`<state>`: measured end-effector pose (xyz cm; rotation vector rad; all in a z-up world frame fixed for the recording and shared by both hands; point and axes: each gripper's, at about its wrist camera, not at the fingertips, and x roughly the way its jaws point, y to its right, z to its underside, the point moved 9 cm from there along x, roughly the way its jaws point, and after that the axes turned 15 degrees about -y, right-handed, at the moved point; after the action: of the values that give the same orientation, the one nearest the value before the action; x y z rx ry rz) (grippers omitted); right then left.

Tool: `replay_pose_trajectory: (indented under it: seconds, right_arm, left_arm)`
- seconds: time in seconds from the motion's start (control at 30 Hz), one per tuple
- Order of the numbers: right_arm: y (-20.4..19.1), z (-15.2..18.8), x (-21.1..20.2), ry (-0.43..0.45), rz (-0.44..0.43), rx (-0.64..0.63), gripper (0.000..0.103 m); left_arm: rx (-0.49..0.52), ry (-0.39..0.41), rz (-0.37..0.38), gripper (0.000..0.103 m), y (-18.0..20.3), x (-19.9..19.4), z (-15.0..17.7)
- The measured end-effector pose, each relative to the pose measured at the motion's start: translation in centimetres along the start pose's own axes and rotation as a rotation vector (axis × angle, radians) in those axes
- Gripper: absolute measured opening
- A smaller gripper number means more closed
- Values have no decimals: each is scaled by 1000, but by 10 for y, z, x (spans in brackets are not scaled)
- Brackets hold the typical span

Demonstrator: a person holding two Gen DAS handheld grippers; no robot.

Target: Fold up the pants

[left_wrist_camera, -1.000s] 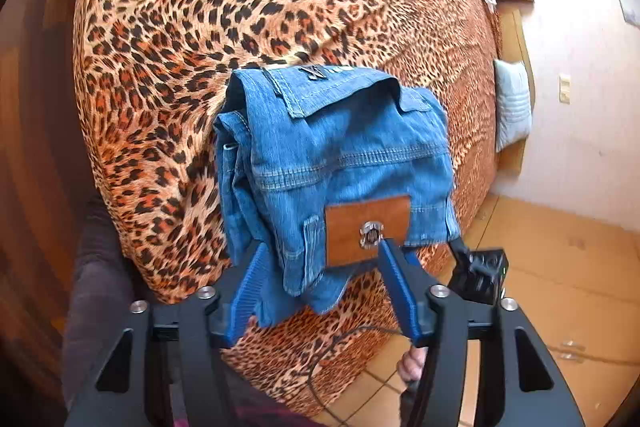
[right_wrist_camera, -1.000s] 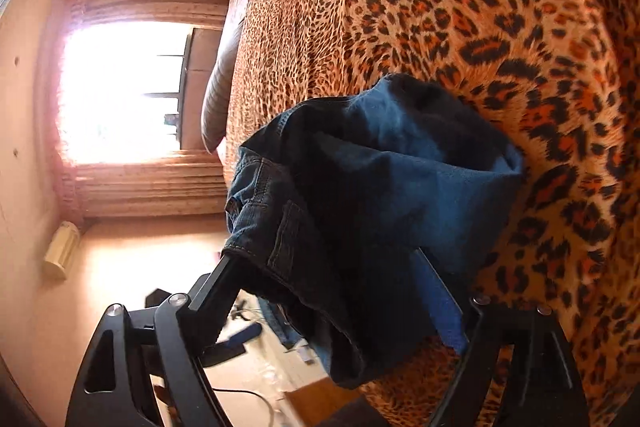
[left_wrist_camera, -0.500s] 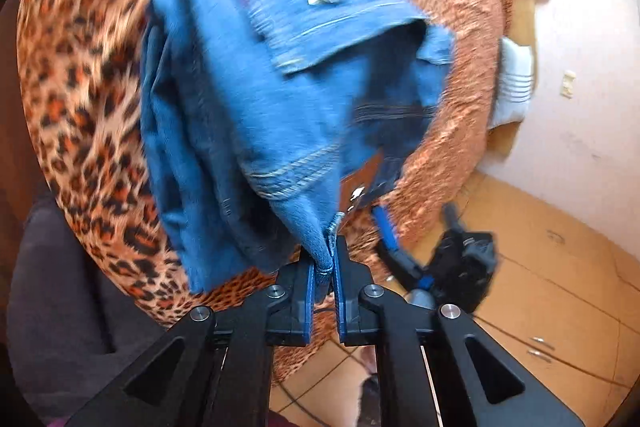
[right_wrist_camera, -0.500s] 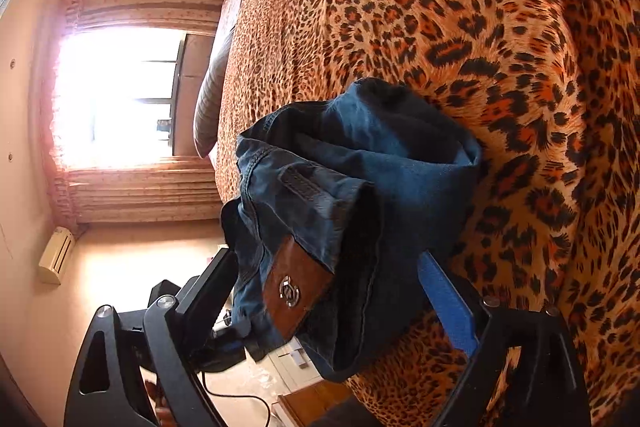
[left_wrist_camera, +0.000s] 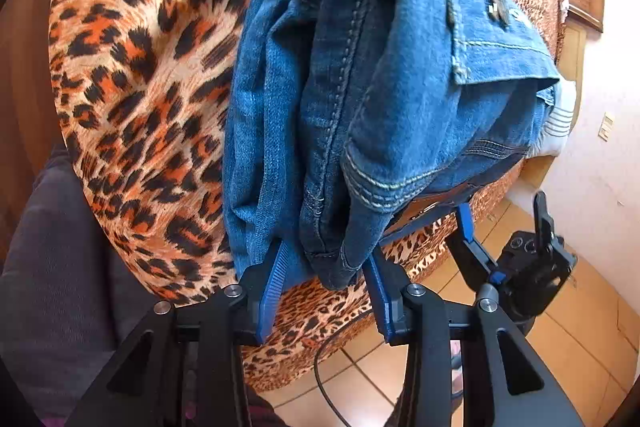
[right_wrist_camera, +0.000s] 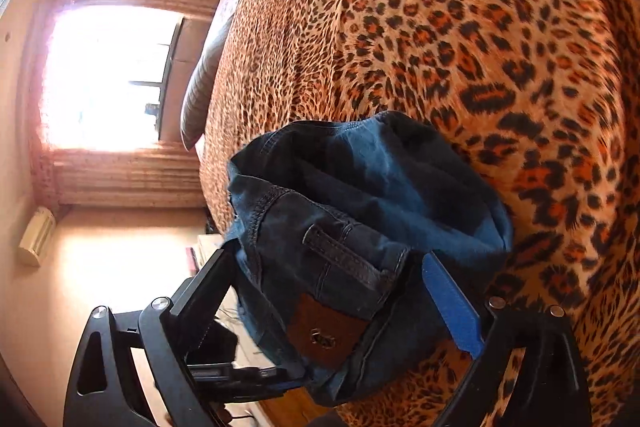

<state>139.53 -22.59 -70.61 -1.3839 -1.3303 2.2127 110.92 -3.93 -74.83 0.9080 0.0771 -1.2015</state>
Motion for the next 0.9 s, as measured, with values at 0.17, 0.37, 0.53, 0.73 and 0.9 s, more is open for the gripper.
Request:
replay_pose_trajectory:
  seconds: [0.17, 0.37, 0.53, 0.73, 0.9]
  right_arm:
    - [-2, -9, 17, -37, 57, -52, 97]
    - [-23, 9, 30, -65, 0, -141, 82]
    - [2, 12, 38, -71, 99, -77, 42]
    - [-36, 47, 2, 38, -279, 2, 33]
    - [34, 69, 26, 31, -133, 147, 34]
  left_arm:
    - [12, 9, -9, 43, 10, -9, 0]
    - [62, 34, -43, 20, 43, -15, -4]
    - [213, 91, -274, 11, 67, -17, 1]
    - [482, 103, -502, 11, 102, -35, 46]
    - [313, -52, -554, 15, 55, 21, 4]
